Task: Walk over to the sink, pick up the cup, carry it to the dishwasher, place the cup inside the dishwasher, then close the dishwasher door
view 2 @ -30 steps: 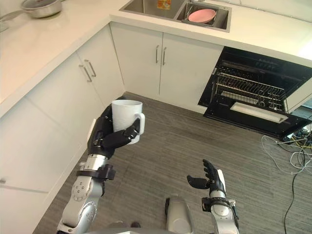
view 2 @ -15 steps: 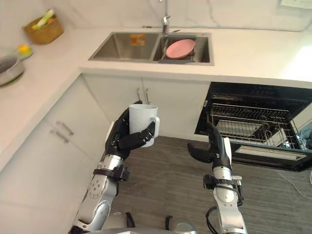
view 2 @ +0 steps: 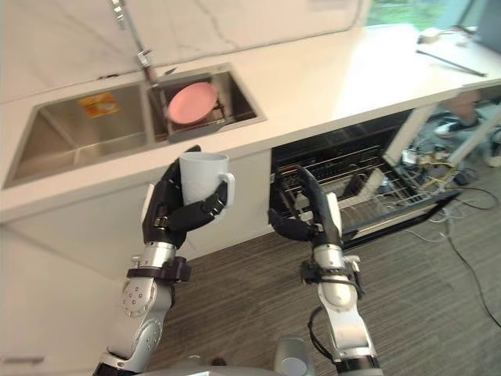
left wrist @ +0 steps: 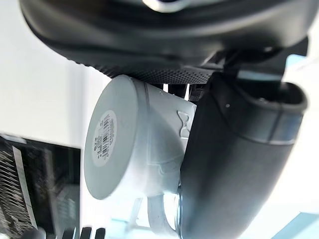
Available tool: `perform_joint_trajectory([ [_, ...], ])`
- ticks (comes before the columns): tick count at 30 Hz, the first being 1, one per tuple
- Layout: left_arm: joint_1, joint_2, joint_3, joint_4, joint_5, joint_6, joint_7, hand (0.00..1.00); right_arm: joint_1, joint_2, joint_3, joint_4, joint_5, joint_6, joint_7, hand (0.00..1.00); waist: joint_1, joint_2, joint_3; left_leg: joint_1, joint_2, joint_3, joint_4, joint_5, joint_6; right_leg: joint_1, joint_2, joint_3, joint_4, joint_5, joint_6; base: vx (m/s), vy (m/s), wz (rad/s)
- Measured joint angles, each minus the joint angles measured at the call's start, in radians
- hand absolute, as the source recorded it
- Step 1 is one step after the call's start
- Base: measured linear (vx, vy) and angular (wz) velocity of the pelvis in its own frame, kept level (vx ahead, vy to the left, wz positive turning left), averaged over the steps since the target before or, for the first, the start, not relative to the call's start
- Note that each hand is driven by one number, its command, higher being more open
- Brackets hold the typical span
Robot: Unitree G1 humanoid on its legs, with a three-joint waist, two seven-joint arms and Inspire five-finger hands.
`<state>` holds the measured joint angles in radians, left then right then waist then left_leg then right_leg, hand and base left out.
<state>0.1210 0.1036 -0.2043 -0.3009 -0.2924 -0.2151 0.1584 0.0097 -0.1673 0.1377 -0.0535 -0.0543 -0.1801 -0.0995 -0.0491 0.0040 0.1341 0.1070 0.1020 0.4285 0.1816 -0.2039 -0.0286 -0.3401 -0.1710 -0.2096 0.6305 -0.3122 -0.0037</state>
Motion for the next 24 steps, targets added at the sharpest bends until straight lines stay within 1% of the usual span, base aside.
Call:
perform_joint_trajectory([
  [1,0.000,0.001,0.004,0.000,0.000,-0.002,0.000,0.30,-0.009,0.000,0.006,0.000,0.006,-0.003,0.004,0.90,0.000,-0.005,-0.003,0.006,0.002,0.012,0.001,-0.006,-0.010,-0.010,0.007,-0.018,-0.073,0.040,-0.008,0.28,-0.121,-0.76],
  [2,0.001,0.005,0.004,0.002,0.000,-0.002,0.001,0.30,-0.012,0.001,0.009,-0.002,0.017,-0.009,0.010,0.90,-0.007,-0.023,-0.014,0.026,-0.013,0.024,0.010,-0.037,-0.053,-0.009,0.024,-0.008,-0.193,0.241,-0.016,0.34,-0.130,-0.56],
  [3,0.003,-0.018,0.000,0.035,0.000,-0.005,0.000,0.30,-0.008,-0.021,0.004,0.005,0.021,-0.009,0.011,0.90,-0.012,0.024,-0.015,0.042,0.029,0.031,0.026,-0.057,-0.070,0.009,0.061,-0.005,-0.182,0.223,-0.027,0.35,-0.119,-0.52],
  [4,0.003,-0.030,-0.003,0.042,0.000,-0.003,0.000,0.30,-0.002,-0.028,0.003,0.004,0.022,-0.008,0.012,0.90,-0.012,0.033,-0.018,0.045,0.038,0.031,0.033,-0.057,-0.070,0.012,0.073,-0.002,-0.186,0.213,-0.033,0.36,-0.105,-0.57],
  [5,0.000,-0.034,-0.003,0.044,0.000,-0.003,-0.002,0.30,0.004,-0.034,0.000,0.004,0.022,-0.006,0.015,0.90,-0.022,0.038,-0.017,0.044,0.057,0.026,0.063,-0.057,-0.071,0.014,0.094,0.009,-0.181,0.196,-0.041,0.31,-0.131,-0.43],
  [7,-0.038,-0.039,-0.019,0.080,0.000,0.000,-0.004,0.30,0.034,-0.036,-0.025,-0.001,0.029,-0.006,0.015,0.90,-0.038,0.039,-0.015,0.006,0.103,0.008,0.209,-0.057,-0.070,0.045,0.113,0.009,-0.182,0.167,-0.049,0.33,-0.180,-0.20],
  [8,-0.054,-0.044,-0.022,0.101,0.001,0.001,-0.006,0.30,0.051,-0.042,-0.036,-0.009,0.034,-0.006,0.015,0.90,-0.048,0.046,-0.011,-0.022,0.140,-0.018,0.345,-0.041,-0.061,0.087,0.125,0.009,-0.185,0.146,-0.055,0.29,-0.137,-0.22],
  [9,-0.063,-0.045,-0.020,0.115,0.001,0.001,-0.005,0.30,0.068,-0.048,-0.043,-0.031,0.042,-0.006,0.015,0.90,-0.047,0.051,-0.009,-0.054,0.165,-0.042,0.474,0.007,-0.047,0.130,0.135,0.029,-0.201,0.136,-0.060,0.22,-0.076,-0.36],
  [10,-0.064,-0.047,-0.020,0.114,0.001,0.000,-0.005,0.30,0.078,-0.048,-0.043,-0.050,0.054,-0.006,0.015,0.90,-0.042,0.051,-0.010,-0.071,0.166,-0.060,0.518,-0.005,-0.058,0.142,0.135,0.040,-0.214,0.134,-0.062,0.17,-0.035,-0.47],
  [11,-0.068,-0.049,-0.023,0.110,0.001,-0.002,-0.006,0.30,0.090,-0.051,-0.051,-0.088,0.064,-0.008,0.013,0.90,-0.041,0.053,-0.011,-0.114,0.154,-0.092,0.551,-0.043,-0.064,0.163,0.133,0.057,-0.237,0.134,-0.062,0.14,-0.009,-0.40],
  [12,-0.073,-0.048,-0.023,0.110,0.003,-0.002,-0.006,0.30,0.092,-0.051,-0.057,-0.110,0.075,-0.011,0.012,0.90,-0.042,0.053,-0.011,-0.155,0.140,-0.112,0.540,-0.082,-0.054,0.179,0.131,0.072,-0.254,0.135,-0.062,0.13,-0.001,-0.36],
  [13,-0.073,-0.048,-0.023,0.110,0.004,-0.002,-0.005,0.30,0.092,-0.051,-0.058,-0.116,0.083,-0.011,0.013,0.90,-0.040,0.053,-0.011,-0.169,0.131,-0.124,0.520,-0.095,-0.051,0.189,0.131,0.080,-0.261,0.135,-0.061,0.14,0.029,-0.39],
  [14,-0.072,-0.048,-0.023,0.110,0.011,-0.002,-0.004,0.30,0.095,-0.051,-0.058,-0.119,0.096,-0.012,0.016,0.90,-0.033,0.053,-0.011,-0.186,0.113,-0.138,0.455,-0.108,-0.051,0.207,0.131,0.098,-0.273,0.136,-0.060,0.12,0.060,-0.41],
  [15,-0.071,-0.048,-0.023,0.110,0.016,-0.002,-0.004,0.30,0.101,-0.050,-0.057,-0.119,0.103,-0.012,0.018,0.90,-0.025,0.053,-0.012,-0.194,0.096,-0.152,0.392,-0.108,-0.052,0.219,0.130,0.113,-0.281,0.137,-0.058,0.14,0.102,-0.52],
  [16,-0.071,-0.048,-0.023,0.109,0.017,-0.002,-0.004,0.30,0.114,-0.052,-0.056,-0.119,0.113,-0.012,0.027,0.90,-0.019,0.056,-0.013,-0.200,0.072,-0.180,0.291,-0.098,-0.052,0.229,0.129,0.128,-0.290,0.140,-0.053,0.11,0.107,-0.40],
  [17,-0.071,-0.048,-0.023,0.109,0.017,-0.003,-0.004,0.30,0.121,-0.052,-0.055,-0.118,0.113,-0.012,0.030,0.90,-0.019,0.060,-0.016,-0.200,0.062,-0.189,0.236,-0.073,-0.046,0.233,0.131,0.133,-0.296,0.143,-0.048,0.11,0.135,-0.41],
  [18,-0.071,-0.049,-0.022,0.109,0.017,-0.003,-0.004,0.30,0.134,-0.057,-0.054,-0.118,0.128,-0.012,0.038,0.90,-0.019,0.078,-0.027,-0.199,0.056,-0.195,0.139,0.025,-0.038,0.234,0.146,0.147,-0.308,0.148,-0.034,0.12,0.168,-0.43],
  [19,-0.071,-0.047,-0.021,0.111,0.017,-0.003,-0.004,0.30,0.142,-0.054,-0.053,-0.112,0.145,-0.011,0.050,0.90,-0.019,0.088,-0.038,-0.184,0.058,-0.183,0.083,0.077,-0.038,0.235,0.156,0.165,-0.318,0.150,-0.019,0.12,0.180,-0.41],
  [20,-0.070,-0.044,-0.022,0.112,0.017,-0.001,-0.004,0.30,0.152,-0.045,-0.053,-0.113,0.152,-0.009,0.055,0.90,-0.022,0.083,-0.041,-0.168,0.050,-0.174,0.058,0.089,-0.036,0.236,0.152,0.175,-0.324,0.157,-0.010,0.11,0.162,-0.38],
  [21,-0.069,-0.039,-0.019,0.112,0.017,-0.002,-0.004,0.30,0.163,-0.033,-0.054,-0.118,0.170,-0.010,0.062,0.90,-0.025,0.079,-0.044,-0.136,0.026,-0.154,-0.006,0.112,-0.024,0.248,0.139,0.189,-0.352,0.169,0.007,0.09,0.164,-0.30],
  [22,-0.069,-0.038,-0.018,0.112,0.017,-0.002,-0.004,0.30,0.164,-0.025,-0.055,-0.118,0.213,-0.010,0.075,0.90,-0.026,0.080,-0.045,-0.105,0.006,-0.133,-0.066,0.137,-0.013,0.256,0.128,0.205,-0.376,0.182,0.019,0.08,0.151,-0.30],
  [24,-0.070,-0.038,-0.019,0.112,0.017,-0.002,-0.005,0.30,0.165,-0.018,-0.055,-0.118,0.273,-0.010,0.090,0.90,-0.033,0.081,-0.045,-0.074,-0.014,-0.120,-0.124,0.159,-0.003,0.271,0.118,0.216,-0.410,0.197,0.034,0.03,0.112,-0.16],
])
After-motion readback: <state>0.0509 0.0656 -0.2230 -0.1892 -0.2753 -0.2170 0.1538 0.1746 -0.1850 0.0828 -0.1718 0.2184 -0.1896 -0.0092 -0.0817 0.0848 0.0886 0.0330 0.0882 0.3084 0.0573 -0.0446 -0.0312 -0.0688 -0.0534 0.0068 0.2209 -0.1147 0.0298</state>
